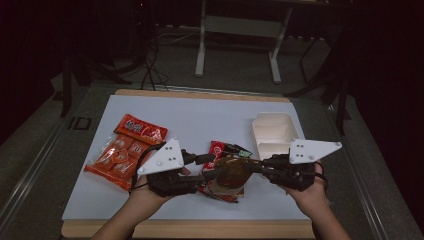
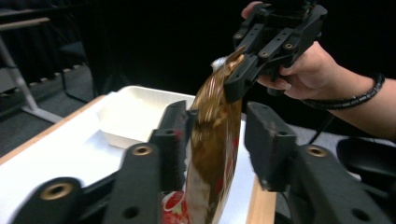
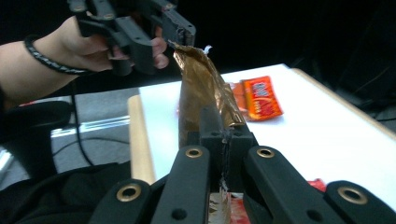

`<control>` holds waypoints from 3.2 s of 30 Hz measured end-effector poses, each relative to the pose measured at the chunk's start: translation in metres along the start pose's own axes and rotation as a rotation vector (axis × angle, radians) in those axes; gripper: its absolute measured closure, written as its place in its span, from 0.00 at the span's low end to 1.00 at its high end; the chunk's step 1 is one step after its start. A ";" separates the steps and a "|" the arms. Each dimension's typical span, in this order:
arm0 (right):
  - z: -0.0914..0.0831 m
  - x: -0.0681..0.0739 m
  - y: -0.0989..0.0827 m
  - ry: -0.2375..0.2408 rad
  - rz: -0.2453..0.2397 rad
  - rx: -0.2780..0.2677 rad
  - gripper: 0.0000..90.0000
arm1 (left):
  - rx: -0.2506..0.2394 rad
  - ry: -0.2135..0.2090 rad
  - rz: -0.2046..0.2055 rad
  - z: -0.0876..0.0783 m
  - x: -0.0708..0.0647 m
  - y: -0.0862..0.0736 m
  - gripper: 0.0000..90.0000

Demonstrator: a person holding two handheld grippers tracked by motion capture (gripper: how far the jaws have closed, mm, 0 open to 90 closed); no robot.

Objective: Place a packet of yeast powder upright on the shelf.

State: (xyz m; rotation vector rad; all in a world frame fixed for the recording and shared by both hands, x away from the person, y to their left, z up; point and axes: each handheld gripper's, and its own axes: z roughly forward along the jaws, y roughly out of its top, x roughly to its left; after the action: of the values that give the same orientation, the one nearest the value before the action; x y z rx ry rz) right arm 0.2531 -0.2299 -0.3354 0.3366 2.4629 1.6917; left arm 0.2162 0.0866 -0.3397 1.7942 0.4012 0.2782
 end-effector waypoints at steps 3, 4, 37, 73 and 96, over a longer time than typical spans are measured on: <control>-0.005 -0.006 0.003 -0.005 -0.005 -0.019 0.99 | -0.033 0.009 -0.027 -0.005 0.005 -0.007 0.51; -0.007 -0.009 0.004 -0.005 -0.005 -0.027 0.99 | -0.039 0.007 -0.035 -0.007 0.006 -0.010 0.49; -0.052 -0.113 0.037 -0.143 -0.083 -0.067 0.99 | 0.018 0.146 -0.189 -0.041 0.025 -0.149 0.04; -0.054 -0.233 -0.020 -0.353 0.061 -0.084 0.99 | -0.049 0.232 -0.230 -0.058 0.026 -0.180 0.05; -0.018 -0.258 -0.051 -0.366 0.104 -0.021 0.99 | -0.057 0.229 -0.261 -0.063 0.024 -0.185 0.05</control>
State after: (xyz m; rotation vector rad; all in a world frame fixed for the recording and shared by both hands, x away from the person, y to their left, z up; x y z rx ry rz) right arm 0.4925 -0.3308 -0.3805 0.7131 2.1916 1.5285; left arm 0.1905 0.1936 -0.5033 1.6373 0.7755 0.3082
